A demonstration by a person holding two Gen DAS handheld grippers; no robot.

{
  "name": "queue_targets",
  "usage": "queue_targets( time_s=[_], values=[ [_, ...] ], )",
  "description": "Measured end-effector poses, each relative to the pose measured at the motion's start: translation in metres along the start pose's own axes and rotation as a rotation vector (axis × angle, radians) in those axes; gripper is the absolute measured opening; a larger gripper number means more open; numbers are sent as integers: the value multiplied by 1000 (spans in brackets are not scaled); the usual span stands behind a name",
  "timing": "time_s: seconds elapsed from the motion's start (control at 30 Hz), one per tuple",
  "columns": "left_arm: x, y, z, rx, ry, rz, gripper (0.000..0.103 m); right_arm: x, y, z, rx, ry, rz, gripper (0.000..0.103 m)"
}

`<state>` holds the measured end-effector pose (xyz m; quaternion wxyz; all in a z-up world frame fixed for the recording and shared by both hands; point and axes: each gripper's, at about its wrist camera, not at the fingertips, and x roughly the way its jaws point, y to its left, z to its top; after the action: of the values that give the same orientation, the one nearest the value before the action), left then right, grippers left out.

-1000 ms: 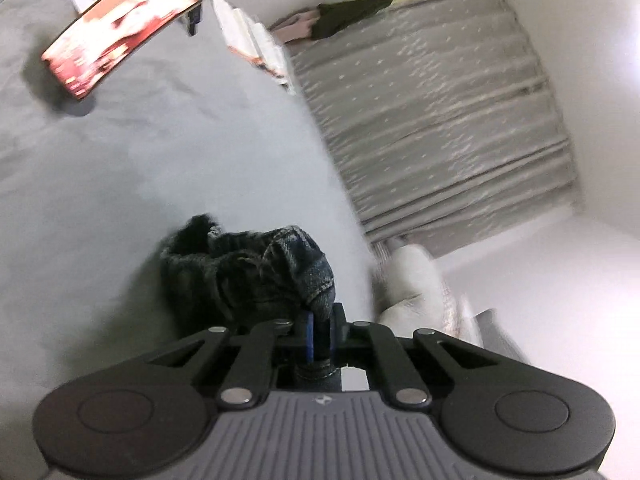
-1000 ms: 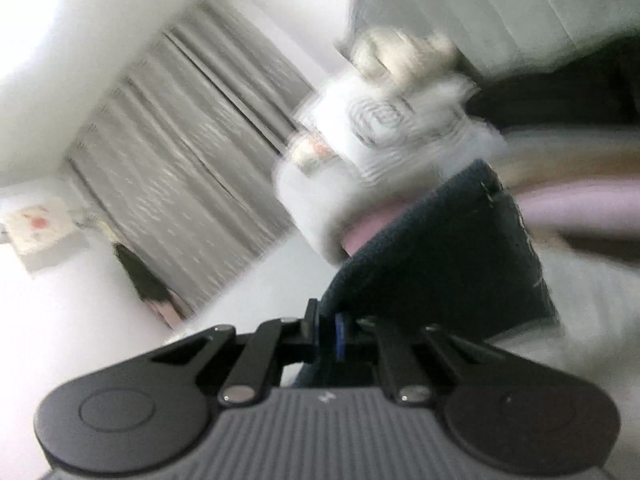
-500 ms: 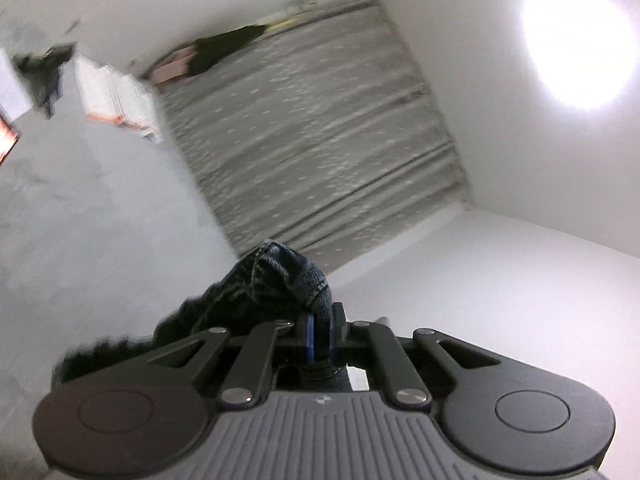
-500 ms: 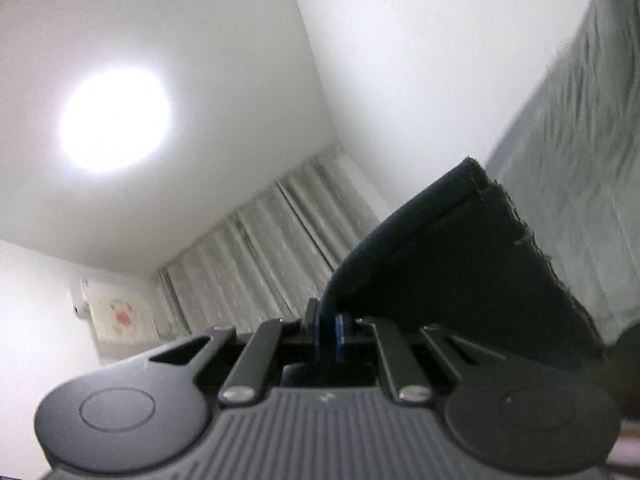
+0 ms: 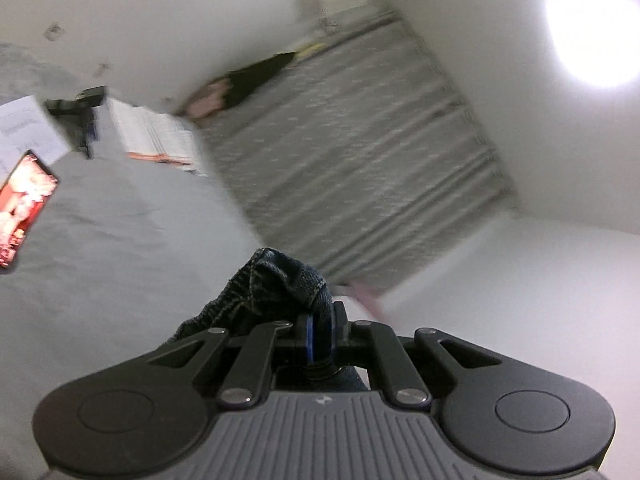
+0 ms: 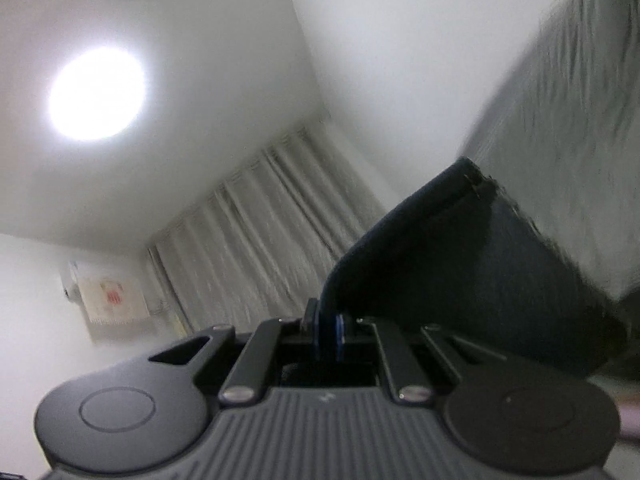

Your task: Fold clothes

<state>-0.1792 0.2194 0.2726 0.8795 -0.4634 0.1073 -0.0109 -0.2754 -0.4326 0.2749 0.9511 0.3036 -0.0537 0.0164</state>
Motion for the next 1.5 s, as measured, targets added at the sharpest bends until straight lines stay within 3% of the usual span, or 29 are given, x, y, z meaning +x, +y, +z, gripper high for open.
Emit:
queue_targets(
  time_s=[0.07,0.3,0.33,0.4,0.5,0.57,0.6,0.63,0.7,0.8,0.87,0.9,1.0,1.1,1.17,1.27,1.4,1.43,1.5],
  values=[
    [35,12,1,-1,1,74,5,52,-11,-24,17,88,-22,7],
    [208,91,13,-53,-10,465,5,257,-43,-137,42,375,-160,7],
    [215,93,11,-55,-6,478,5,275,-45,-152,49,401,-177,7],
    [272,117,-4,-93,42,585,8,320,-57,-190,97,465,-222,7],
    [307,144,-3,-164,30,648,11,376,-69,-243,166,546,-300,20],
    [300,137,0,-91,-12,590,19,391,-64,-250,111,545,-296,53],
    [296,134,1,-55,-33,560,30,394,-62,-252,81,539,-293,59],
    [292,131,3,-25,-25,520,36,392,-59,-251,47,524,-289,72],
    [281,129,-3,24,41,455,53,382,-56,-243,-29,470,-297,82],
    [269,129,-20,120,179,375,54,355,-51,-232,-147,485,-245,85],
    [263,130,-29,195,240,358,54,340,-42,-223,-327,533,-197,99],
    [259,130,-34,231,259,356,54,337,-42,-223,-485,555,-184,99],
    [250,129,-49,306,264,335,55,334,-45,-229,-803,583,-176,99],
    [249,123,-63,351,272,327,59,336,-56,-239,-970,616,-137,99],
    [261,126,-67,401,322,304,59,343,-57,-239,-983,638,-108,99],
    [273,126,-57,458,263,384,59,368,-67,-235,-948,657,-64,99],
    [293,143,-39,424,290,385,64,432,-109,-235,-797,775,-141,97],
    [299,144,-39,442,301,409,64,436,-116,-237,-770,793,-146,90],
    [312,147,-40,504,304,445,67,443,-123,-242,-702,827,-127,60]
  ],
)
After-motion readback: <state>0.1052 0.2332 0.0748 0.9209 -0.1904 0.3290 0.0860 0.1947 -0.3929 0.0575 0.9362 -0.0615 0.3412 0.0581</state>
